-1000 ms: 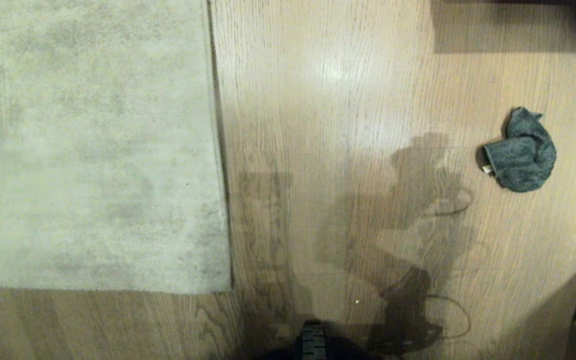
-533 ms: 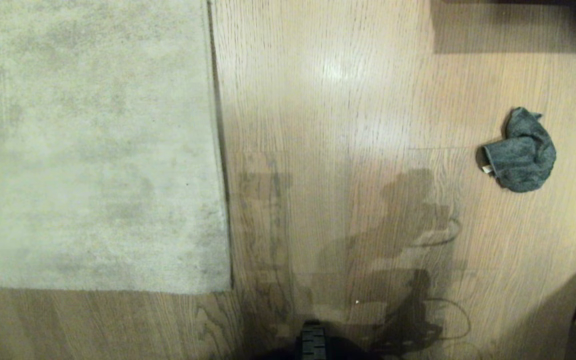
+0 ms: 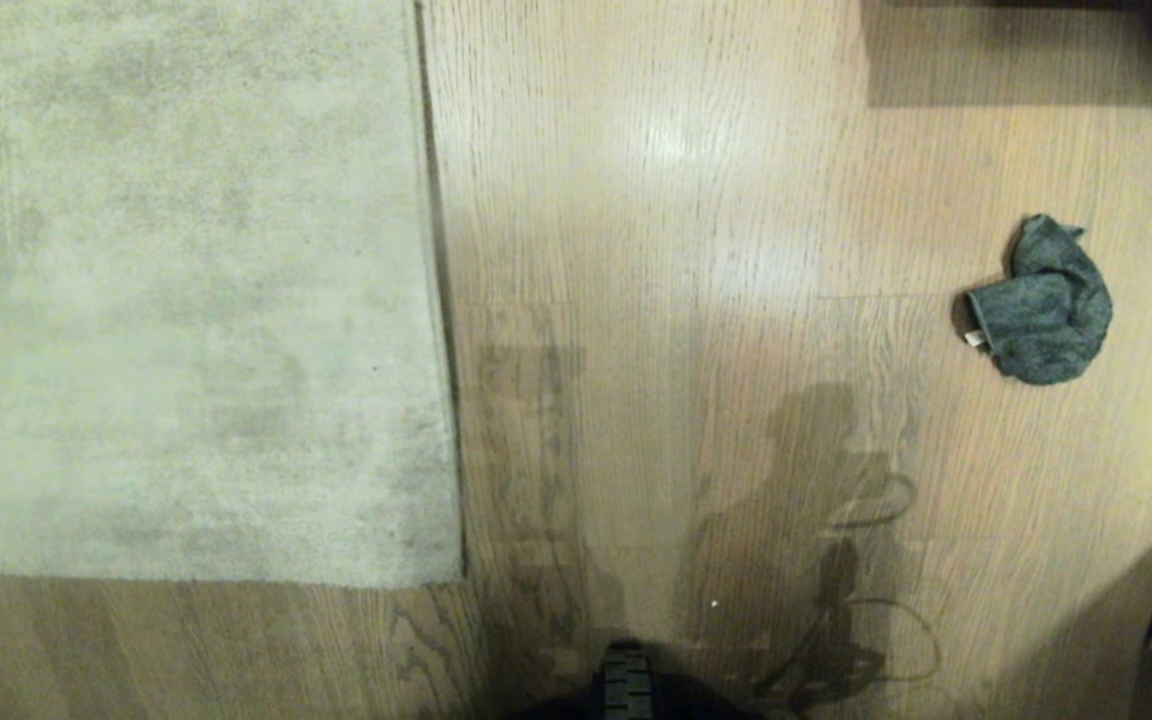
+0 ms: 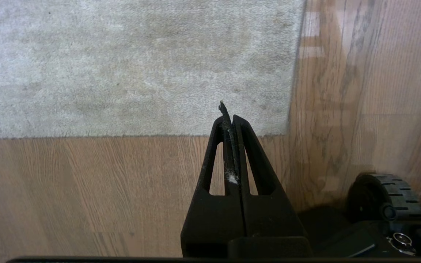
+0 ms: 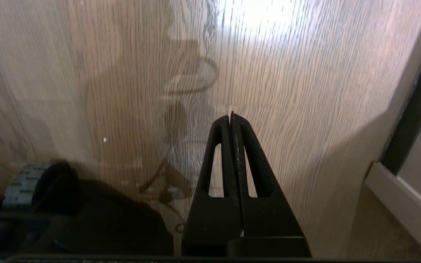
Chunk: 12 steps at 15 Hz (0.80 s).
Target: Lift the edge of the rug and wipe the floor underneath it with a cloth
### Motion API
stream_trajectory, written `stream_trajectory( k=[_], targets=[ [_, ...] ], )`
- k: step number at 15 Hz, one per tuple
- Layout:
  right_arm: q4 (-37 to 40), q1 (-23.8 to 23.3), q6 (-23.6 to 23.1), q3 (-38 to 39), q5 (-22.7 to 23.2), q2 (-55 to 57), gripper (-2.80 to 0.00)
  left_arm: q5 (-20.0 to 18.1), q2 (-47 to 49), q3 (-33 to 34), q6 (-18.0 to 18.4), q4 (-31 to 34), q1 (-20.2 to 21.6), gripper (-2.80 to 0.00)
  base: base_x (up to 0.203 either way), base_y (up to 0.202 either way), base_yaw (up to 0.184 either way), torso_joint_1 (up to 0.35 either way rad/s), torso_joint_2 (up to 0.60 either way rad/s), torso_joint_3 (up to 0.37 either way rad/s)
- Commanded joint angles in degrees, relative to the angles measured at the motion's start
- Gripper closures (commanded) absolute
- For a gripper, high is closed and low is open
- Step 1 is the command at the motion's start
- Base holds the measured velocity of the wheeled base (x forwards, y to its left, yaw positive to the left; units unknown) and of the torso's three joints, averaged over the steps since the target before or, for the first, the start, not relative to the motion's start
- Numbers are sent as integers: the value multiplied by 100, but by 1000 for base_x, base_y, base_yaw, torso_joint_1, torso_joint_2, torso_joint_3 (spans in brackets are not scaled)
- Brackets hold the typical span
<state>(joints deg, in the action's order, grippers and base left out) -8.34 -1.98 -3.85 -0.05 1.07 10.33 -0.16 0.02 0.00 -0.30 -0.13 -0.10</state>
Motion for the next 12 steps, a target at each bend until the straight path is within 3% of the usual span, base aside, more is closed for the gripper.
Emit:
stream_trajectory(
  k=[1,12],
  targets=[
    [648,174,90,5,-135,-993,0,-2,6,0,-5,-4,1,0,0,0,0,0,0,0],
    [746,207,209,5,-177,-1033,0,-2,6,0,-5,-4,1,0,0,0,0,0,0,0]
  ],
)
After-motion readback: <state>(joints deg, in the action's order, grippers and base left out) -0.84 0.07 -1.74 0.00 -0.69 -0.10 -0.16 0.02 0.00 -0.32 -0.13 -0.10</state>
